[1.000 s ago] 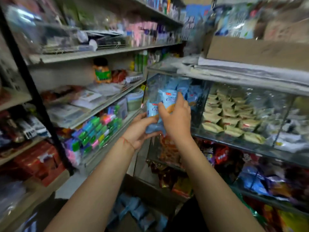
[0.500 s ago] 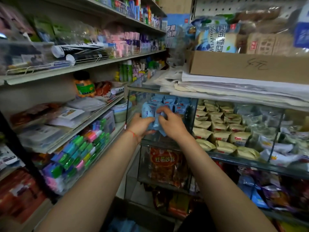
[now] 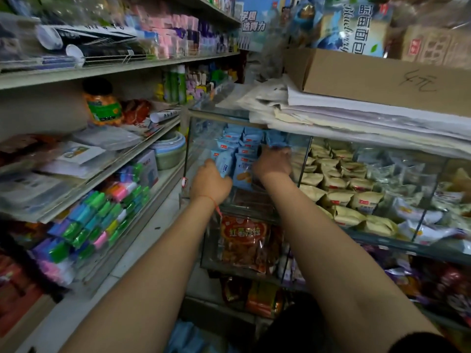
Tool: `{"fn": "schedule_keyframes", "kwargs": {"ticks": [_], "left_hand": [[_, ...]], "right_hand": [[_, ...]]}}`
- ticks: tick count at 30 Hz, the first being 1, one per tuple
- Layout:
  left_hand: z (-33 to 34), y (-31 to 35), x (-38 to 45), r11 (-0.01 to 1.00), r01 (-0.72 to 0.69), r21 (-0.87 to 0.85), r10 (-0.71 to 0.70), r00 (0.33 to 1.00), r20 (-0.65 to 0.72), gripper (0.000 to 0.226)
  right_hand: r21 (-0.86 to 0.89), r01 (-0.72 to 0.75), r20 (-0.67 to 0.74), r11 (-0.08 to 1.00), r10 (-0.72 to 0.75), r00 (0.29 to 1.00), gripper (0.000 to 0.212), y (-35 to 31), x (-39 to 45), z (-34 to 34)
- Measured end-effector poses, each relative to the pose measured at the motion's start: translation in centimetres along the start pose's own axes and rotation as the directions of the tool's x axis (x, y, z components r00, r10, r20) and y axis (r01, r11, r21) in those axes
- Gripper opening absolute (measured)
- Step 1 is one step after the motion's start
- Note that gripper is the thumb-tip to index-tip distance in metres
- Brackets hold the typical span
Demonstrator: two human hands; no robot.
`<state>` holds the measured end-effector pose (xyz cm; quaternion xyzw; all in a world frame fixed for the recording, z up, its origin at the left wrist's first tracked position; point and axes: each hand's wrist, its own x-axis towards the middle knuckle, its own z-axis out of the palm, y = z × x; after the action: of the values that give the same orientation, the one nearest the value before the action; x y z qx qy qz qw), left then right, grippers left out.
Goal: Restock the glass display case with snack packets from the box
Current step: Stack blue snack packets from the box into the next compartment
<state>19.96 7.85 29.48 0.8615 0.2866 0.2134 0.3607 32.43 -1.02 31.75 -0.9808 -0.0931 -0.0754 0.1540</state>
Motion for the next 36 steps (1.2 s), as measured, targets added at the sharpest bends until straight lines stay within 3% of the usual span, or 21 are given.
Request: {"fn": "schedule_keyframes", "kwargs": {"ticks": [5,12,19,26,31,36], "left_hand": [[-0.1,-0.3,0.7,0.999,0.023,-0.032,-0.023,1.000,-0.003,0.040],[0.3,-0.4,0.7,1.000,-0.005,0.028,0.005,1.000,-0.015,0.039],[0.4,-0.7,1.1,1.000,-0.019,-0.008,0.020,1.000,0.007,0.038],[0.3,-0.7,1.1,0.999,-0.013,-0.041,0.015,0.999,0.045,0.036],[-0.1,-0.9,0.9,0.986,0.044,-0.164,-0.028,0.995,0.100,0.037],[-0.8,-0.5,0.9,0.958,0.072,-0.278,-0.036,0.990,0.133,0.048]], "right_hand": [[-0.089,-0.034,-0.019,0.995,0.033,0.999,0.054,-0.8,1.4,0.8],[0.045,-0.023,0.083,0.999,0.019,0.996,0.048,-0.4,2.4,2.6],[0.013,-0.054,0.147,0.998,0.051,0.988,0.050,-0.5,3.4,3.7],[-0.047,-0.002,0.107,0.999,0.007,0.994,0.047,-0.5,3.5,3.0],[-0.029,0.040,0.108,0.999,-0.036,0.994,0.042,-0.5,3.1,2.1],[0.093,-0.030,0.130,0.995,0.018,0.991,0.049,-0.4,2.3,1.3]]}}
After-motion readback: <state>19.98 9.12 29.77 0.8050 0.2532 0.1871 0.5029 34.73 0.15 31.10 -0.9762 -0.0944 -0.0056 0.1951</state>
